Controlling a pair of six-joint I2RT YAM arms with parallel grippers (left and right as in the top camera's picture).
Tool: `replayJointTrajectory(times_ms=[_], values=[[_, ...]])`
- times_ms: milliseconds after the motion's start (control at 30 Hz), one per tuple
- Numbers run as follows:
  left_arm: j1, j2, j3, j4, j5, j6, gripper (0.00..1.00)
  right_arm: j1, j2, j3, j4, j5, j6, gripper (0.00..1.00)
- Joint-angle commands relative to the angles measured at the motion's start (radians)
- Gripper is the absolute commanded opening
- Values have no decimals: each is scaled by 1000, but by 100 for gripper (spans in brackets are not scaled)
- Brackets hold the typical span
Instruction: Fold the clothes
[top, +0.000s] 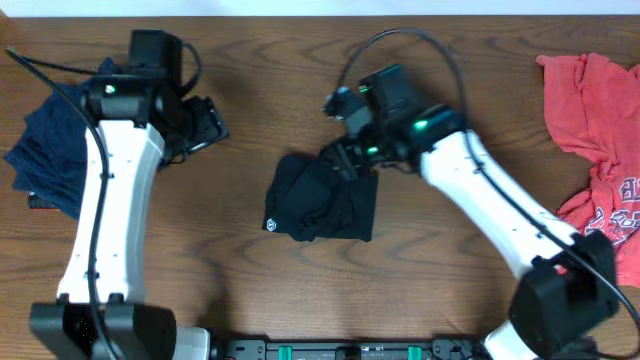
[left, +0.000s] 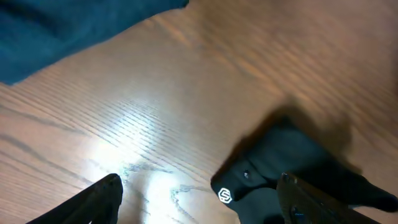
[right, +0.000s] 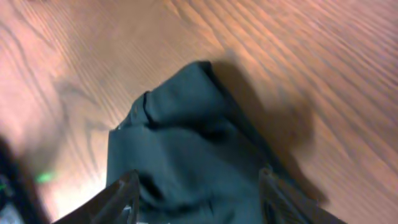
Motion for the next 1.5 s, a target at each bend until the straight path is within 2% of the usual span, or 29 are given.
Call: replayJointTrajectory(times_ms=[0, 133, 200, 233, 300, 333, 500, 667, 867, 1100, 1300, 1400, 1467], values=[[23, 18, -7, -3, 65, 63, 81, 59, 62, 0, 34, 160, 103, 61], [21, 23, -7, -2, 65, 72, 81, 89, 122, 0, 80, 211, 155, 54], [21, 23, -7, -2, 65, 72, 81, 93, 142, 0, 91, 248, 183, 45], [21, 23, -7, -3, 65, 77, 81, 93, 150, 0, 88, 274, 203, 37], [21, 23, -7, -3, 65, 87, 81, 92, 151, 0, 68, 317, 237, 9], [21, 23, -7, -4, 65, 87, 81, 89, 151, 0, 51, 354, 263, 1], [21, 23, -7, -7, 65, 87, 81, 70, 150, 0, 2, 420, 314, 1], [21, 23, -7, -6, 61, 98, 81, 73, 93, 74, 27, 158, 257, 4], [35, 24, -7, 5, -6, 98, 81, 120, 48, 183, 59, 114, 212, 8], [108, 24, -7, 9, 16, 98, 82, 171, 151, 183, 89, 109, 236, 11], [112, 24, -7, 9, 16, 98, 82, 190, 268, 183, 146, 95, 277, 13], [112, 24, -7, 9, 16, 98, 82, 188, 302, 183, 97, 104, 281, 12], [112, 24, -7, 9, 16, 103, 82, 181, 302, 183, 0, 164, 295, 7]])
